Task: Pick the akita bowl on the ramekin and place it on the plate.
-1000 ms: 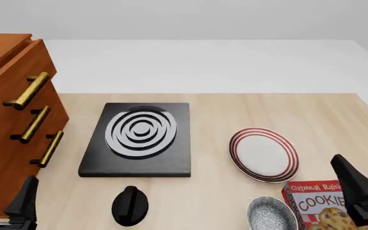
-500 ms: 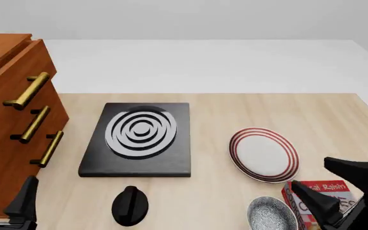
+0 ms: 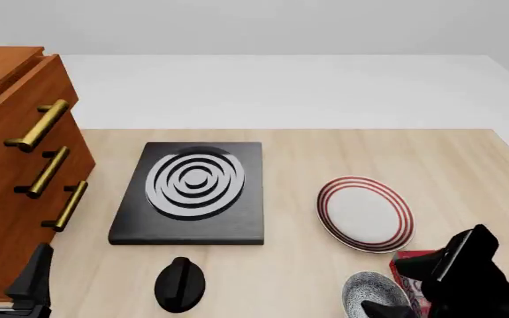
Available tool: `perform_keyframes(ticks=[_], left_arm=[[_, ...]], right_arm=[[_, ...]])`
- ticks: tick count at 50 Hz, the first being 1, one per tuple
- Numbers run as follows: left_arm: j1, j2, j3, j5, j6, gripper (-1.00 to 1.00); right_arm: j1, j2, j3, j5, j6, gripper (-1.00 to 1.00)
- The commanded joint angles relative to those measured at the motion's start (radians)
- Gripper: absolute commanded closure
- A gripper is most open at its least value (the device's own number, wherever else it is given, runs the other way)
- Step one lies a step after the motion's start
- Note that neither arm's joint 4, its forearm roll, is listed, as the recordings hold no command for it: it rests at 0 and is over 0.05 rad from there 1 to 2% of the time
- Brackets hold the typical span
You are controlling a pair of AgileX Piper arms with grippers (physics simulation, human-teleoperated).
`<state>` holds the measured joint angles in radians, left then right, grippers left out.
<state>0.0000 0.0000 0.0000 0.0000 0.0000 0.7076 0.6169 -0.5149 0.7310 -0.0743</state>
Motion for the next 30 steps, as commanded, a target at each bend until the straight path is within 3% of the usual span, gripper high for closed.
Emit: perform_keyframes(ticks=[1,12,19,30], left_arm=[[0.000,0.000,0.000,0.000,0.000,-1.00],[0.000,0.000,0.000,0.000,0.000,-1.00],[0.000,0.000,0.000,0.000,0.000,-1.00],[0.000,0.000,0.000,0.000,0.000,-1.00]], right_arm=[[0.054,0.073,0.038,-0.005,0.035,-1.00],[0.055,0.096,0.087,-0.023,0.028,-1.00],[-0.009,0.073,0.132,0.006,-0.054,-1.00],[-0.040,0.038,0.175,0.036,-0.086,-1.00]])
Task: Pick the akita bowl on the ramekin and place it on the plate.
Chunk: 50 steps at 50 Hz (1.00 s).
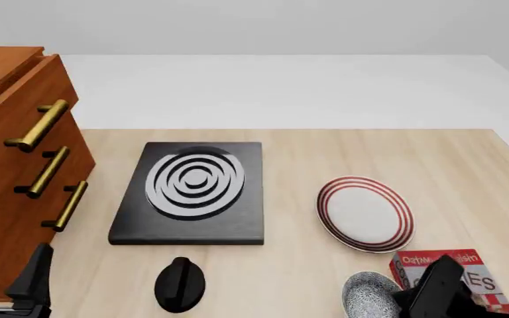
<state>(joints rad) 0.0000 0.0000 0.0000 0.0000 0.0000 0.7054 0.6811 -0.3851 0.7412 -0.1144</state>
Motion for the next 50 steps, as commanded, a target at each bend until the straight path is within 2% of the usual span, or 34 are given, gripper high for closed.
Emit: perform_keyframes(ticks=[1,3,4,6,10,11,14,15,22,34,50], left_arm=[[0.000,0.000,0.000,0.000,0.000,-1.00],[0.000,0.000,0.000,0.000,0.000,-1.00],[0.000,0.000,0.000,0.000,0.000,-1.00],[0.000,0.000,0.000,0.000,0.000,-1.00],[0.000,0.000,0.000,0.000,0.000,-1.00],[0.000,0.000,0.000,0.000,0.000,-1.00],[0.000,0.000,0.000,0.000,0.000,-1.00],[0.000,0.000,0.000,0.000,0.000,-1.00],[0.000,0.000,0.000,0.000,0.000,-1.00],[0.000,0.000,0.000,0.000,0.000,-1.00],[0.000,0.000,0.000,0.000,0.000,-1.00]], right_arm=[[-0.046,-0.031,0.046,0.030,-0.052,-1.00],[-0.044,-0.031,0.047,0.035,-0.054,-1.00],[-0.055,0.008,0.052,0.003,-0.070,-1.00],[-0.048,0.090,0.083,-0.106,-0.066,-1.00],[-0.037,0.121,0.017,-0.051,-0.066,-1.00],[-0.048,0.127,-0.001,-0.027,-0.084,-1.00],[-0.028,0.144,-0.034,-0.009,-0.064,-1.00],[-0.006,0.151,-0.033,-0.023,-0.039,-1.00],[0.010,0.211,-0.007,-0.091,-0.041,-1.00],[0.059,0.330,0.005,-0.206,-0.004,-1.00],[0.074,0.412,0.050,-0.321,0.014,-1.00]])
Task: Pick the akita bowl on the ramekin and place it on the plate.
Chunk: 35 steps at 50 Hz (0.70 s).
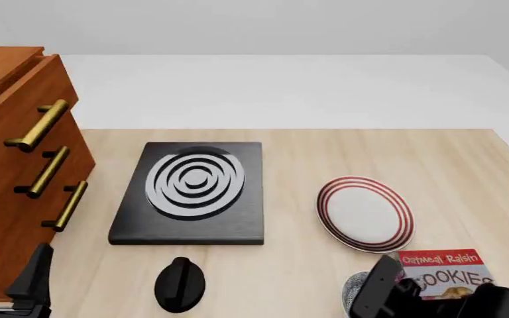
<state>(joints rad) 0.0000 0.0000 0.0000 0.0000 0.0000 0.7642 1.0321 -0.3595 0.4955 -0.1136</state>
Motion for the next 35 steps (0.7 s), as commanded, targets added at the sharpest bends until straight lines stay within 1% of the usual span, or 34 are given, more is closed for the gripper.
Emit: perform_keyframes(ticks=[1,9,13,18,26,30,33,34,35], left_arm=[[0.000,0.000,0.000,0.000,0.000,-1.00],[0.000,0.000,0.000,0.000,0.000,-1.00],[0.000,0.000,0.000,0.000,0.000,-1.00],[0.000,0.000,0.000,0.000,0.000,-1.00],[0.000,0.000,0.000,0.000,0.000,-1.00],[0.000,0.000,0.000,0.000,0.000,-1.00],[0.000,0.000,0.000,0.000,0.000,-1.00],[0.000,0.000,0.000,0.000,0.000,-1.00],[0.000,0.000,0.000,0.000,0.000,-1.00]], right_arm=[[0.013,0.066,0.028,-0.082,0.010,-1.00],[0.015,0.099,0.055,-0.133,0.015,-1.00],[0.010,0.102,0.065,-0.143,0.017,-1.00],[-0.004,0.106,0.071,-0.148,0.006,-1.00],[-0.008,0.124,0.091,-0.183,0.017,-1.00],[0.002,0.120,0.092,-0.177,0.026,-1.00],[-0.009,0.095,0.080,-0.148,0.009,-1.00],[-0.005,0.087,0.075,-0.136,0.006,1.00],[-0.002,0.078,0.068,-0.122,0.006,1.00]])
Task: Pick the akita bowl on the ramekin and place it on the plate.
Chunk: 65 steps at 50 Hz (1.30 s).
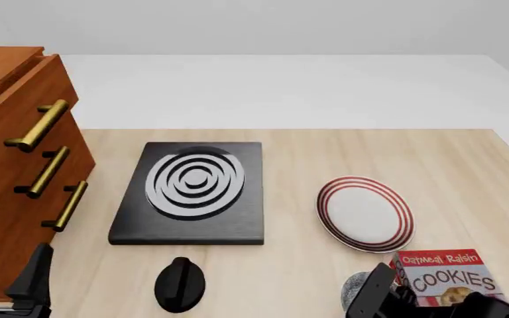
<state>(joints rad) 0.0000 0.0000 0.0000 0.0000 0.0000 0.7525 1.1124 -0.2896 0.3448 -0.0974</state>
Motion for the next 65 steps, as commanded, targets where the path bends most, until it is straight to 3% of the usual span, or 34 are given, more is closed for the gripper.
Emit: perform_keyframes(ticks=[1,26,48,57,65], left_arm=[[0.000,0.000,0.000,0.000,0.000,-1.00],[0.000,0.000,0.000,0.000,0.000,-1.00],[0.000,0.000,0.000,0.000,0.000,-1.00],[0.000,0.000,0.000,0.000,0.000,-1.00],[0.000,0.000,0.000,0.000,0.000,-1.00]], right_arm=[[0.004,-0.014,-0.008,0.042,-0.016,1.00],[-0.051,-0.148,-0.101,0.241,-0.095,1.00],[-0.134,-0.256,-0.188,0.426,-0.211,1.00],[-0.163,-0.250,-0.216,0.448,-0.240,1.00],[-0.221,-0.235,-0.297,0.483,-0.304,1.00]])
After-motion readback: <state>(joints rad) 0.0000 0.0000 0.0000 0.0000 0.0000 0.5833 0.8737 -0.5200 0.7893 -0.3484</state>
